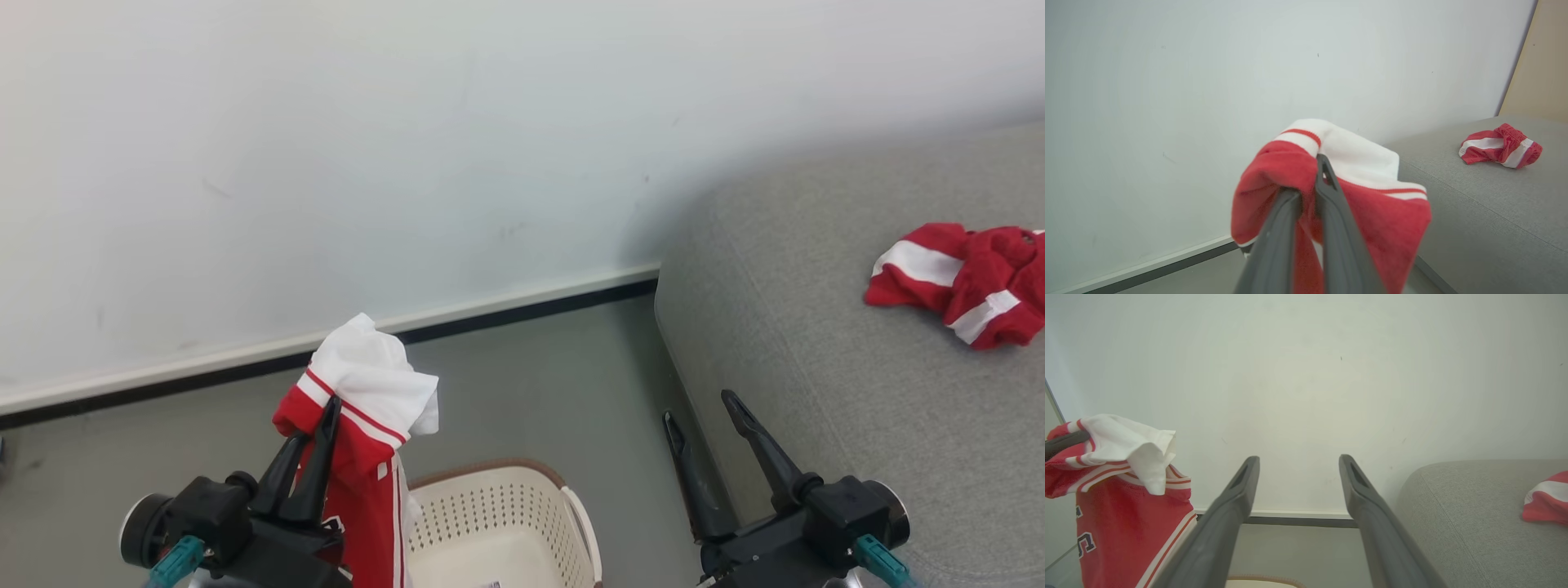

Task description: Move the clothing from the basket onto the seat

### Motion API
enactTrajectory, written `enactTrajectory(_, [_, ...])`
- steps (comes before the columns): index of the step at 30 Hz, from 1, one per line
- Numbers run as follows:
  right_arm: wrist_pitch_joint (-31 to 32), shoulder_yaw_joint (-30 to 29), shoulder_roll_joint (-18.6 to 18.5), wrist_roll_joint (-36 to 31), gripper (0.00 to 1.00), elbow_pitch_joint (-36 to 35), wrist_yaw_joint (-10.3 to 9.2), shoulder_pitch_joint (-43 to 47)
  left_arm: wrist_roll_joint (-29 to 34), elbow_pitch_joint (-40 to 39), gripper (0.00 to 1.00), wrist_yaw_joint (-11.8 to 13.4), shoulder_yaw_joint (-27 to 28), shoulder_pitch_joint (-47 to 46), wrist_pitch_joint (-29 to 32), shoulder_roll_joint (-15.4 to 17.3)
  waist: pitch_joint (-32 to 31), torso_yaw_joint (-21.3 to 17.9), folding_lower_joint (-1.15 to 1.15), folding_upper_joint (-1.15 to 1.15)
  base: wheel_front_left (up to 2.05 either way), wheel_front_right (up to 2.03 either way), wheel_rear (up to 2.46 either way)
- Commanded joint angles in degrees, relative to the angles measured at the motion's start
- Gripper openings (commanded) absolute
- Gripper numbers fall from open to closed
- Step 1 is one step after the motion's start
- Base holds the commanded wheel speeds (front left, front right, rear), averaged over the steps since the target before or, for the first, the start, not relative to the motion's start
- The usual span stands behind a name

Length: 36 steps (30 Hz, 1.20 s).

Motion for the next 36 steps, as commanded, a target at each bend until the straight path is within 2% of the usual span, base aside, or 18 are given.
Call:
enactTrajectory(1, [0.0, 0.3, 0.0, 0.3, 1.00, 0.0, 0.01, 0.9, 0.1, -0.8, 0.00, 0.3, 0.2, 0.9, -0.1, 0.5, -2.7, -0.7, 0.01, 0.01, 0.00, 0.00, 0.00])
enactTrajectory(10, [0.0, 1.0, 0.0, 0.9, 1.00, -0.5, 0.01, 2.6, -1.0, -3.6, 0.00, 1.2, 0.4, 1.4, 0.6, 0.1, -4.2, -1.6, 0.01, 0.01, 0.00, 0.00, 0.00])
enactTrajectory(18, [0.0, 9.1, -1.5, 4.8, 1.00, -0.3, 0.01, 0.0, -0.7, -4.9, 0.00, 0.0, -1.9, -3.7, 2.2, -1.8, -3.9, -1.9, 0.01, 0.01, 0.00, 0.00, 0.00])
enactTrajectory(28, [0.0, 18.1, -0.4, 8.9, 1.00, 3.0, 0.01, -7.0, 0.1, -3.9, 0.00, -1.7, -6.9, -11.3, 4.6, -7.2, -2.9, -3.0, 0.01, 0.01, 0.00, 0.00, 0.00])
enactTrajectory(32, [0.0, 19.2, 0.7, 8.4, 1.00, 4.7, 0.01, -8.5, 1.0, -3.9, 0.00, -2.1, -9.6, -13.6, 5.5, -9.7, -2.6, -3.3, 0.01, 0.01, 0.00, 0.00, 0.00])
enactTrajectory(36, [0.0, 17.6, 2.0, 6.3, 1.00, 6.9, 0.01, -9.3, 1.5, -4.8, 0.00, -2.2, -12.0, -15.2, 6.4, -11.6, -2.5, -3.6, 0.01, 0.01, 0.00, 0.00, 0.00])
